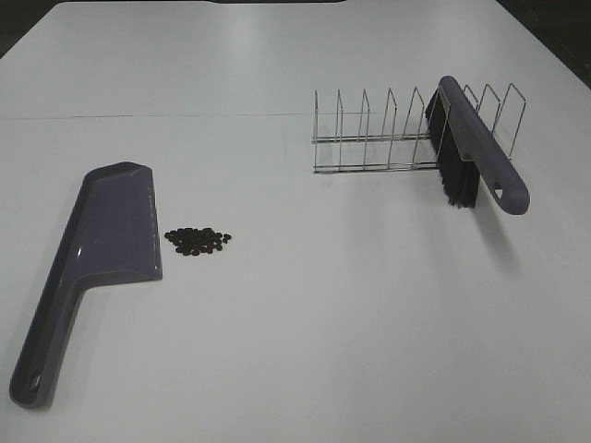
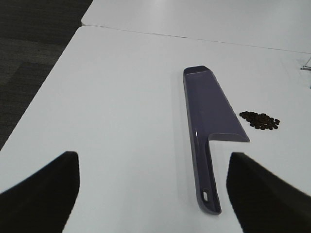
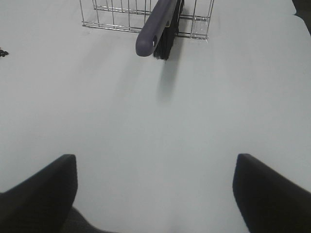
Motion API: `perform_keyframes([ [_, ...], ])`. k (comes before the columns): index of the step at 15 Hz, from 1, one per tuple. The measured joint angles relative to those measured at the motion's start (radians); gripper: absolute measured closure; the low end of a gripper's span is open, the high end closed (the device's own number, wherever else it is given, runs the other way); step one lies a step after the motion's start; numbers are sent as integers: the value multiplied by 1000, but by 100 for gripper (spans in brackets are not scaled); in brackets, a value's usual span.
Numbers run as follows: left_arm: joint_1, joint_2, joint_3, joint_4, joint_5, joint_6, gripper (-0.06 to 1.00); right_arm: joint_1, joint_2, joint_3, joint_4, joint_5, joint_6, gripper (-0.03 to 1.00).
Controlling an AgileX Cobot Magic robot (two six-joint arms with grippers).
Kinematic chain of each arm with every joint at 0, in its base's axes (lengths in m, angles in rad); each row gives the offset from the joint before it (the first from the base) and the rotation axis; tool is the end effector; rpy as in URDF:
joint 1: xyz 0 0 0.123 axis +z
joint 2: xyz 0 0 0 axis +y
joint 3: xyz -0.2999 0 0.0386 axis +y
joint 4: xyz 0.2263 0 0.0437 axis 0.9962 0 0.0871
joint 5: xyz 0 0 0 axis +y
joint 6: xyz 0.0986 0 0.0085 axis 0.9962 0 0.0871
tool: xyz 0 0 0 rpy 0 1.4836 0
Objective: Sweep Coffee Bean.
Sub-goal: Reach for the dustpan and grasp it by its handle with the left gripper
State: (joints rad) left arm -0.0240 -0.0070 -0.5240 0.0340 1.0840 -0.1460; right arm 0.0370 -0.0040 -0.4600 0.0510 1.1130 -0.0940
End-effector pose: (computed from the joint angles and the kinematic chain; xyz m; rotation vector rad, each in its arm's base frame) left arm -0.0387 0.0039 0.2673 -0.1268 2.0328 -0.0662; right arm -0.0337 0.0033 0.2480 -0.1424 2.1268 0.0285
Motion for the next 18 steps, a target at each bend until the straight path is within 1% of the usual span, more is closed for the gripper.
perform_keyframes([
  [15,0,0,3,0,0,0,19,0,0,0,0,0,0,21],
  [18,0,57,3,0,0,0,19,0,0,0,0,0,0,21],
])
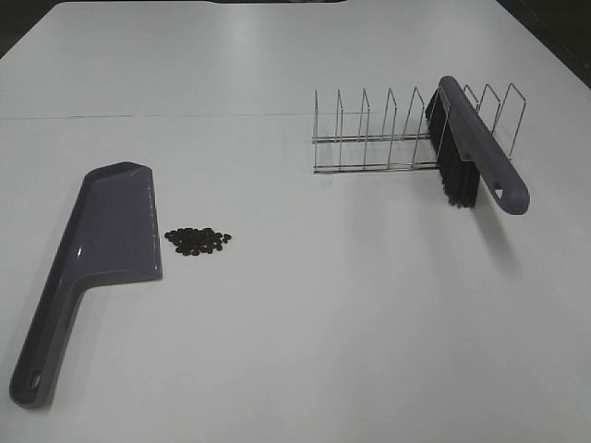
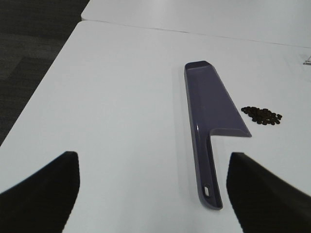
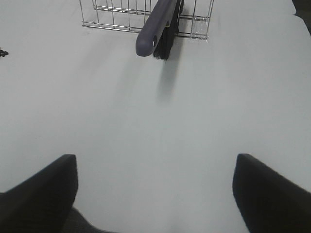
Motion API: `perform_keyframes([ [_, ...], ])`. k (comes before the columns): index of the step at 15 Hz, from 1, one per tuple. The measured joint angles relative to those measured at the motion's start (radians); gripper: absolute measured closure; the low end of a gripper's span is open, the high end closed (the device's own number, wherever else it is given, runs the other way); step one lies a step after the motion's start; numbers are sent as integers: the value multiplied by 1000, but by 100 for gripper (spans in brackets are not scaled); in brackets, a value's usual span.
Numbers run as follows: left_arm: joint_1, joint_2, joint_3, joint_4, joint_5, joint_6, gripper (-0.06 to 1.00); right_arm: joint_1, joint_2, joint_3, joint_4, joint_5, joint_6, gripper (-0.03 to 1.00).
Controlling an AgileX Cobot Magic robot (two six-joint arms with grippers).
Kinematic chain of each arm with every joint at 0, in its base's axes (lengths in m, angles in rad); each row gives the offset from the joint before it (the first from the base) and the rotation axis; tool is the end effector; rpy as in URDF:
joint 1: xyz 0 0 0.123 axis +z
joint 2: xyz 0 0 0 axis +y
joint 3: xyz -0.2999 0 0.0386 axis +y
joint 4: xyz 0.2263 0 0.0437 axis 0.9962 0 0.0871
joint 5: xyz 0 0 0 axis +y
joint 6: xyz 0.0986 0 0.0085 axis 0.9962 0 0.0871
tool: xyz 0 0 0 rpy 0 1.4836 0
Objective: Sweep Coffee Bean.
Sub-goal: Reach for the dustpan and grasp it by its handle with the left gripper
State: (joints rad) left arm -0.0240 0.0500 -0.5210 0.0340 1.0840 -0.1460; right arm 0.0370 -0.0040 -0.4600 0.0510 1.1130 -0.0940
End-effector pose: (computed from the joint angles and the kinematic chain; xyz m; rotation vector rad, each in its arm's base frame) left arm -0.0302 0.0037 0.2684 -0.1293 2.0927 -0.0616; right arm -0.0337 0.0033 0.2480 -0.1424 2.1268 0.0285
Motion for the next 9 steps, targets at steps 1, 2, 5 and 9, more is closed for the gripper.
perform_keyframes([
  [1,0,15,0,0,0,0,19,0,0,0,0,0,0,21],
  [2,0,47,0,0,0,0,19,0,0,0,0,0,0,21],
  [5,0,168,0,0,0,0,19,0,0,0,0,0,0,21],
  [9,0,415,0,0,-2,0,19,0,0,0,0,0,0,21],
])
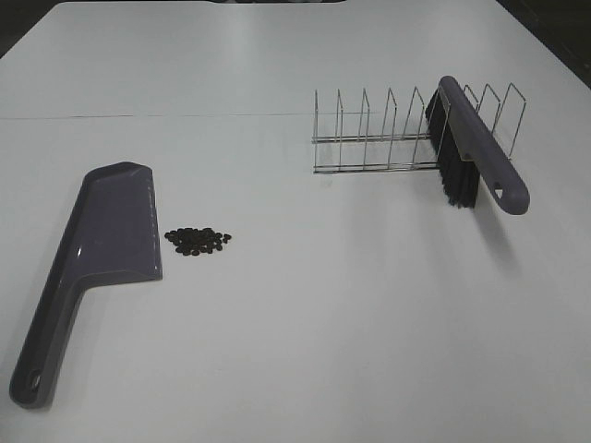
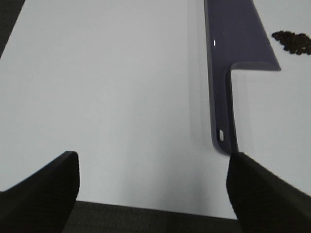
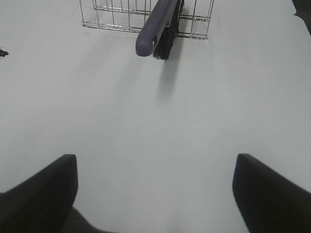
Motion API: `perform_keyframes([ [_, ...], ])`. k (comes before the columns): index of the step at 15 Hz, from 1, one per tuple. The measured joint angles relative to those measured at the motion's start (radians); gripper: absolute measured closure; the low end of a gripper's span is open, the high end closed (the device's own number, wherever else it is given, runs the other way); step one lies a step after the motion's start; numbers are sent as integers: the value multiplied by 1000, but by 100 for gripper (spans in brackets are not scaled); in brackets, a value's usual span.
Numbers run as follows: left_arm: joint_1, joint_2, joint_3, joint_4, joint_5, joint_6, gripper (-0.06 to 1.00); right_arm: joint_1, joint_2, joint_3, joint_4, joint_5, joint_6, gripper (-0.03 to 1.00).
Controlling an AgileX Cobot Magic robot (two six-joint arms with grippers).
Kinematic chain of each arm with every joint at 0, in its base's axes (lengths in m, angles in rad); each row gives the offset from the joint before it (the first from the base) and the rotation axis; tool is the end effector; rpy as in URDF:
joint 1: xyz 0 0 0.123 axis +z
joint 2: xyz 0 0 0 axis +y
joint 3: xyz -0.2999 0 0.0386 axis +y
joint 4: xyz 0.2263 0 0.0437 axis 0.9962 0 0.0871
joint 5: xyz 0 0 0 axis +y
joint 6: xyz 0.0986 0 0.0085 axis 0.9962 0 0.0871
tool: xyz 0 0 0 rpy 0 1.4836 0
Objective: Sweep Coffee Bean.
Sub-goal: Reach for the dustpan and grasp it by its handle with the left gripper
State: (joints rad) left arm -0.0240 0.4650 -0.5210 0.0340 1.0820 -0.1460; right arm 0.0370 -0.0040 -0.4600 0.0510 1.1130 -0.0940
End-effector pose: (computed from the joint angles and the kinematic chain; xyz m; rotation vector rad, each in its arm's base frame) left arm 0.0312 0.0022 0.2684 -0.1452 2.5047 -0.0256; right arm -0.0337 0.0033 0.2480 -0.1424 2.1268 0.0285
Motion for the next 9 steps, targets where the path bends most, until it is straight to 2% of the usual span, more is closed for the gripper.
perform_keyframes([
  [9,0,395,-13,-9,-19,-5,19,0,0,0,0,0,0,21],
])
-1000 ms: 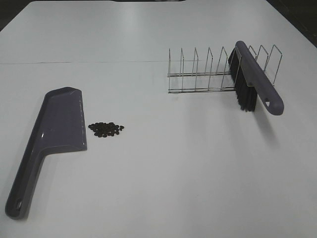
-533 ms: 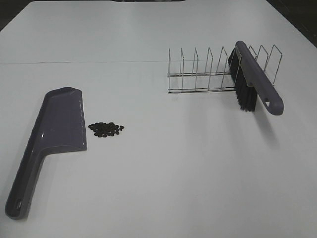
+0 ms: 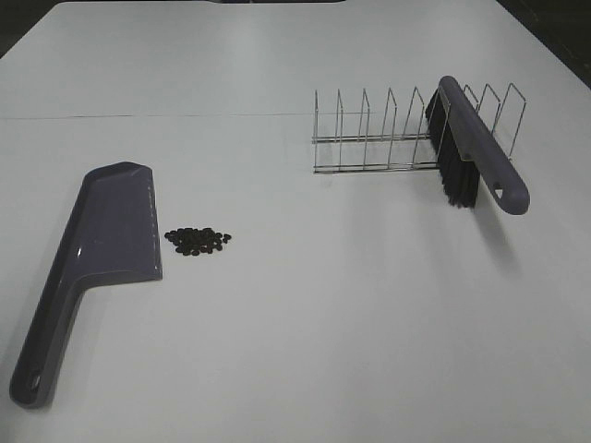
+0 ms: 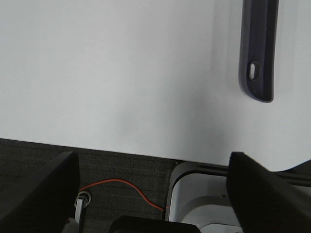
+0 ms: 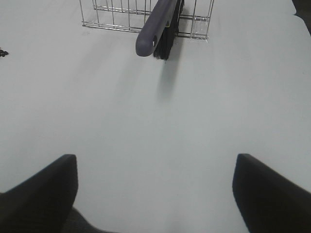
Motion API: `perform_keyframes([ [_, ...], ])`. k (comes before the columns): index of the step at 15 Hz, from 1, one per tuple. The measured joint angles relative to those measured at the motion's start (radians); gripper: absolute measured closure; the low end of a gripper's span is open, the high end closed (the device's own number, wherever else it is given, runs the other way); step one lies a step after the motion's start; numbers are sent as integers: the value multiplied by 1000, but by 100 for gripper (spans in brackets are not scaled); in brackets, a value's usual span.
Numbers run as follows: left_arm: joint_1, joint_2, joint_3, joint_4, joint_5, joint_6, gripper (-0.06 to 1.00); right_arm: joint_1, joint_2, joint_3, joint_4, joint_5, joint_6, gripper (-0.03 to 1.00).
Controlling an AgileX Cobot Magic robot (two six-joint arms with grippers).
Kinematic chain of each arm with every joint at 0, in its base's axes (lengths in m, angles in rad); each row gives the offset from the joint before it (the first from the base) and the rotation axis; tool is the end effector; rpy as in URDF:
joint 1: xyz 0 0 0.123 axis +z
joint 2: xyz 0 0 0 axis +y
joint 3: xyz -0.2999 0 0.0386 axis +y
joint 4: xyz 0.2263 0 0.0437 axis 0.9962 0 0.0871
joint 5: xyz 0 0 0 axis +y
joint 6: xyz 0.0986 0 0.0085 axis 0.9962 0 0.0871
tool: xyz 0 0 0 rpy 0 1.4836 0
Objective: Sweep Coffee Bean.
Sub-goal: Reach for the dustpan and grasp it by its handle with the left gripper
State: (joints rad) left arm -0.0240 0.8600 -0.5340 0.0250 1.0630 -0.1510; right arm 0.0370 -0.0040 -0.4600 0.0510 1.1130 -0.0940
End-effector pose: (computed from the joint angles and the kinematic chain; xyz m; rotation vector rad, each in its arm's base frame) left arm 0.0882 0.0000 0.2490 -0.1690 2.8666 -0.0004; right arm -0.0337 0.0033 0.2480 -0.1424 2.1268 0.0285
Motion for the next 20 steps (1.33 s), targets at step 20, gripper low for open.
perform_keyframes([
  [20,-156,778,-317,-198,-302,-123,20,0,0,0,0,0,0,21],
])
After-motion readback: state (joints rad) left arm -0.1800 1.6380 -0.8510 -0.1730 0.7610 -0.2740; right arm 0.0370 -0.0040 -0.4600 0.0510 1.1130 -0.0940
